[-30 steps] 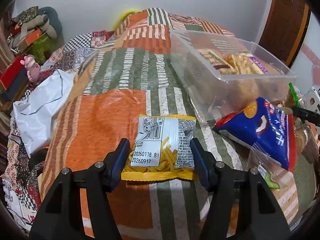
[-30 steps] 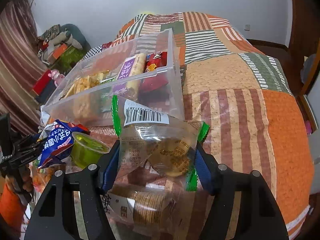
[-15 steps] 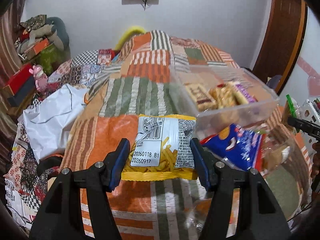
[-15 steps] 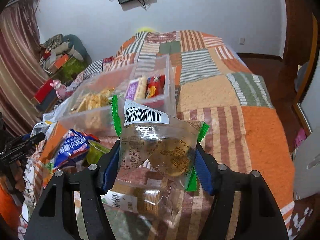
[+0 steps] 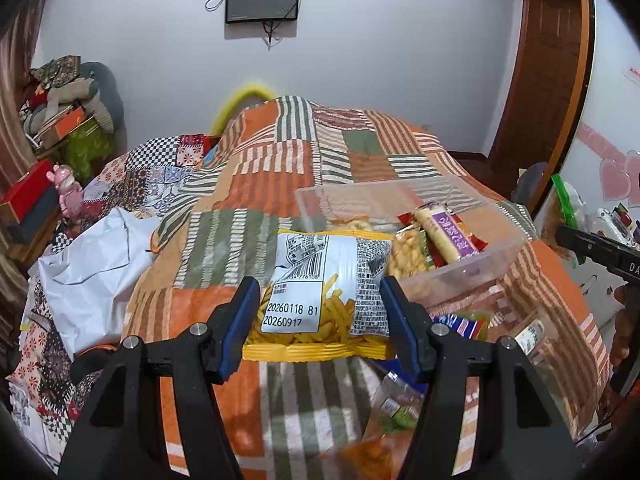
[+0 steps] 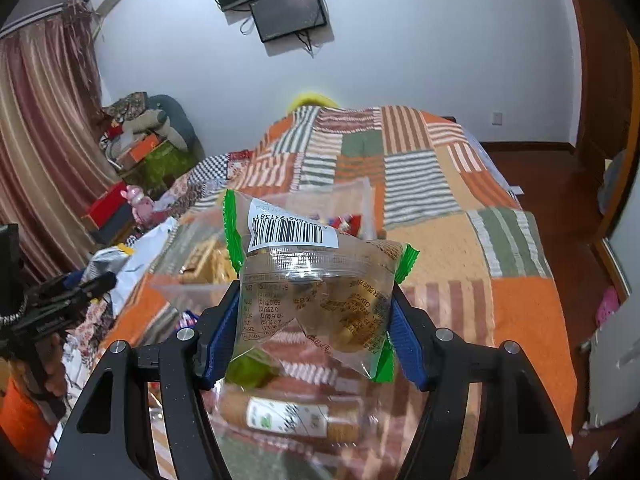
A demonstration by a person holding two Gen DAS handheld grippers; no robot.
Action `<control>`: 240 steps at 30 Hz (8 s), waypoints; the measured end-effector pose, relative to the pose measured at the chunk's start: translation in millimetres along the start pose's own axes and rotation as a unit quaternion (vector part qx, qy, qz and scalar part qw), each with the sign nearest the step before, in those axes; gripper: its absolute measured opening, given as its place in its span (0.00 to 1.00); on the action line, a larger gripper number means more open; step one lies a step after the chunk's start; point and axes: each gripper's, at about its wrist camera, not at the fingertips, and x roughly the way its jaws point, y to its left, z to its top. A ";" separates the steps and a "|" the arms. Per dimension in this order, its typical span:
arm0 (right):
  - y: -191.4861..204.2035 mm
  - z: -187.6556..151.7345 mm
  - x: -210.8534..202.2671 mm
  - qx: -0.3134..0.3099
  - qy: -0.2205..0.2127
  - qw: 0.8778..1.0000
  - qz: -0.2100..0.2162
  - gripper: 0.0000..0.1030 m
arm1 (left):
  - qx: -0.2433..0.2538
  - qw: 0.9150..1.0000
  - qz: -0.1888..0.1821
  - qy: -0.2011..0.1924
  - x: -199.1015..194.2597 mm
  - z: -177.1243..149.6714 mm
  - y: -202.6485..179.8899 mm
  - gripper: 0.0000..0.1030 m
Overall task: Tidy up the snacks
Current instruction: 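Lower the fries bag and cookie bag into the clear box and open both grippers, then grasp the orange fried-snack bag with the left gripper while the right grasps a cracker roll, then lower the fried-snack bag and cracker roll into the clear box and open both grippers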
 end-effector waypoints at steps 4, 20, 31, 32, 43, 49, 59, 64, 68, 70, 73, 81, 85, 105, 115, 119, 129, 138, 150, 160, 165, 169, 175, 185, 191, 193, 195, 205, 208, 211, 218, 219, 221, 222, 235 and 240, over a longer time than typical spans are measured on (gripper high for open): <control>10.2 7.7 12.2 -0.008 -0.001 1.000 0.008 0.62 | 0.004 1.000 -0.003 0.003 10.8 9.0 -6.7 0.59; 35.1 30.2 54.8 -0.037 0.009 0.999 0.026 0.62 | 0.010 1.000 -0.010 0.013 62.0 36.3 -25.2 0.59; 40.9 43.2 86.3 -0.048 0.036 0.998 0.025 0.62 | -0.001 1.000 -0.007 0.023 99.5 52.2 -27.5 0.59; 40.5 44.4 88.8 -0.048 0.039 0.998 0.025 0.62 | -0.001 1.000 -0.008 0.024 101.5 53.2 -27.7 0.59; 40.4 46.6 111.7 -0.056 0.068 0.996 0.027 0.63 | -0.008 0.999 -0.022 0.039 122.1 61.0 -32.0 0.47; 36.2 43.4 121.4 -0.048 0.092 0.994 0.031 0.68 | -0.002 0.999 -0.015 0.046 126.2 54.8 -31.2 0.48; 38.9 45.1 108.3 -0.064 0.081 0.994 0.020 0.76 | 0.008 0.999 -0.022 0.048 112.2 48.4 -30.3 0.48; 41.6 49.2 91.9 -0.061 0.065 0.996 0.022 0.83 | 0.010 0.999 -0.021 0.046 97.6 46.3 -29.0 0.52; 42.2 48.2 77.3 -0.061 0.057 0.996 0.026 0.83 | 0.018 0.999 -0.019 0.041 82.4 42.3 -28.8 0.54; 41.0 44.8 67.5 -0.060 0.053 0.996 0.029 0.83 | 0.020 0.999 -0.019 0.042 74.1 38.9 -28.5 0.56; 36.9 38.8 54.6 -0.058 0.048 0.997 0.032 0.83 | 0.021 0.998 -0.022 0.047 62.0 31.6 -27.9 0.60; 26.7 11.3 24.1 -0.065 0.048 0.996 0.024 0.83 | 0.024 0.998 -0.019 0.055 32.8 6.3 -22.5 0.63; 22.4 -11.9 19.0 -0.073 0.065 0.995 0.020 0.84 | 0.023 0.997 -0.015 0.069 20.3 -15.6 -17.9 0.65; 23.2 -72.7 63.7 -0.146 0.175 0.972 0.056 0.95 | -0.009 0.994 -0.031 0.107 -5.9 -79.3 -1.0 0.68; 23.3 -84.7 55.2 -0.127 0.185 0.973 0.063 0.56 | 0.001 0.991 -0.059 0.123 -3.1 -86.1 -14.9 0.68; 24.1 -89.1 44.2 -0.096 0.184 0.975 0.078 0.43 | 0.002 0.986 -0.074 0.146 9.1 -93.7 -21.2 0.68; 36.8 -98.6 33.8 -0.063 0.189 0.975 0.102 0.41 | -0.003 0.983 -0.099 0.157 7.2 -100.5 -35.4 0.68; 31.7 -96.9 39.3 -0.056 0.171 0.979 0.093 0.41 | 0.012 0.981 -0.104 0.161 11.0 -99.3 -42.0 0.68; 41.3 -101.4 43.3 -0.045 0.141 0.986 0.080 0.36 | 0.008 0.987 -0.087 0.135 30.7 -105.5 -48.1 0.75; 40.1 -107.5 25.7 -0.052 0.128 0.987 0.079 0.32 | -0.041 0.989 -0.081 0.121 13.6 -107.4 -31.7 0.51; 43.6 -104.6 16.8 -0.056 0.112 0.989 0.075 0.32 | -0.027 0.992 -0.064 0.107 -1.8 -106.6 -30.6 0.49; 42.1 -96.4 8.7 -0.053 0.101 0.991 0.077 0.32 | -0.031 0.993 -0.064 0.093 -13.6 -101.5 -28.5 0.48; 43.5 -80.5 -1.5 -0.055 0.069 0.993 0.074 0.32 | -0.027 0.996 -0.061 0.056 -30.6 -80.2 -30.8 0.48; 37.6 -49.2 -6.2 -0.044 0.021 0.997 0.058 0.32 | -0.019 0.997 -0.073 0.020 -33.4 -45.8 -39.0 0.48; 32.6 -28.0 -7.8 -0.041 -0.012 0.998 0.038 0.32 | -0.022 0.997 -0.074 0.006 -21.5 -25.8 -41.5 0.48; 29.5 -21.1 -8.1 -0.037 -0.022 0.999 0.033 0.32 | -0.024 0.997 -0.074 0.005 -16.1 -19.6 -40.9 0.48; 26.7 -13.5 -7.0 -0.034 -0.033 0.998 0.028 0.32 | -0.027 0.997 -0.076 0.005 -9.0 -11.7 -40.2 0.48; 19.4 12.3 6.3 -0.038 -0.050 0.998 0.000 0.32 | -0.015 0.998 -0.055 0.002 26.0 22.7 -40.6 0.48; 16.2 16.5 13.1 -0.041 -0.050 0.998 -0.010 0.32 | -0.014 0.998 -0.055 0.001 36.2 31.0 -41.0 0.48; 10.9 21.4 21.1 -0.036 -0.049 0.998 -0.014 0.32 | -0.012 0.999 -0.049 0.003 49.4 38.1 -40.7 0.48; 6.3 30.4 35.8 -0.034 -0.050 0.998 -0.020 0.32 | -0.013 0.999 -0.038 0.005 71.3 51.0 -38.8 0.48; 5.7 32.2 38.5 -0.033 -0.049 0.998 -0.020 0.32 | -0.014 0.999 -0.039 0.005 73.1 52.8 -38.9 0.48; 3.9 34.7 44.6 -0.029 -0.046 0.998 -0.020 0.32 | -0.009 0.999 -0.038 0.002 78.3 57.0 -39.7 0.48; 3.5 34.8 47.7 -0.026 -0.043 0.999 -0.020 0.32 | -0.007 0.999 -0.034 0.001 81.1 58.7 -40.7 0.48; -11.1 35.7 87.3 0.002 -0.005 1.000 -0.016 0.32 | -0.008 0.999 -0.029 0.038 125.9 55.3 -31.4 0.49; -8.7 34.8 94.9 0.002 0.008 1.000 -0.010 0.32 | -0.042 0.997 -0.054 0.046 129.6 52.0 -21.6 0.50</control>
